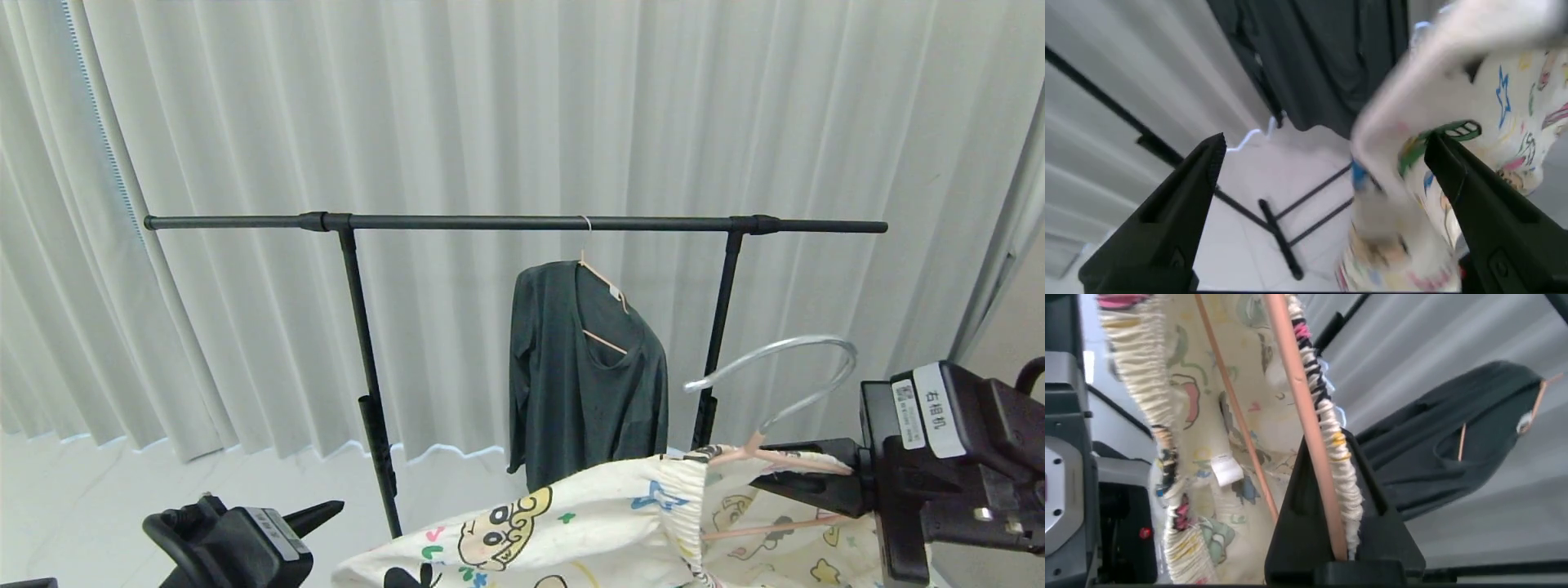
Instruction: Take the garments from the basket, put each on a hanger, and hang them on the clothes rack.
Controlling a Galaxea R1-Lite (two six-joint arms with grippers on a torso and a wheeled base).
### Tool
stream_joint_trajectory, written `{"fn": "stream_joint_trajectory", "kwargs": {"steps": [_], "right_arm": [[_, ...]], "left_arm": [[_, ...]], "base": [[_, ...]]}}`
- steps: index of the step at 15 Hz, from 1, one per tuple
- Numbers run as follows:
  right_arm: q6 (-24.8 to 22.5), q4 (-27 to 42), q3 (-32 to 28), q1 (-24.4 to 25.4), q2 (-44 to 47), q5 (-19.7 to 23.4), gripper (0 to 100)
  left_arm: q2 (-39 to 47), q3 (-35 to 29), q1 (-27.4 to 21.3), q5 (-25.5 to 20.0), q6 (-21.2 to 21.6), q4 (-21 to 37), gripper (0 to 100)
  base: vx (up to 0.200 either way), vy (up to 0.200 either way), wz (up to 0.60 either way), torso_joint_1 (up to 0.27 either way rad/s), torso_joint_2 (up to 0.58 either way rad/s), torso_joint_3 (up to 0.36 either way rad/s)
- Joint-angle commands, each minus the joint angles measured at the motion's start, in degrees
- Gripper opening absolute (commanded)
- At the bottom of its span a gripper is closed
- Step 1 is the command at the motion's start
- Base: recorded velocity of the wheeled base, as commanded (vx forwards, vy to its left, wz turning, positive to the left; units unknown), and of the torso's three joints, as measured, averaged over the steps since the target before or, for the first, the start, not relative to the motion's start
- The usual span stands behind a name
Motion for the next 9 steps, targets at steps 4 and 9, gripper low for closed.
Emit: {"fn": "stream_joint_trajectory", "kwargs": {"steps": [4, 9], "right_arm": [[-0.16, -0.02, 0.23, 0.51, -1.42, -0.14, 0], [0.11, -0.02, 1.37, -4.85, -1.42, 0.12, 0]], "left_arm": [[0.09, 0.96, 0.72, -1.00, -0.42, 0.06, 0], [-0.78, 1.05, 6.17, -0.83, -0.42, -0.03, 0]], "base": [[0.000, 0.000, 0.00, 0.000, 0.00, 0.000], [0.000, 0.000, 0.00, 0.000, 0.00, 0.000]]}}
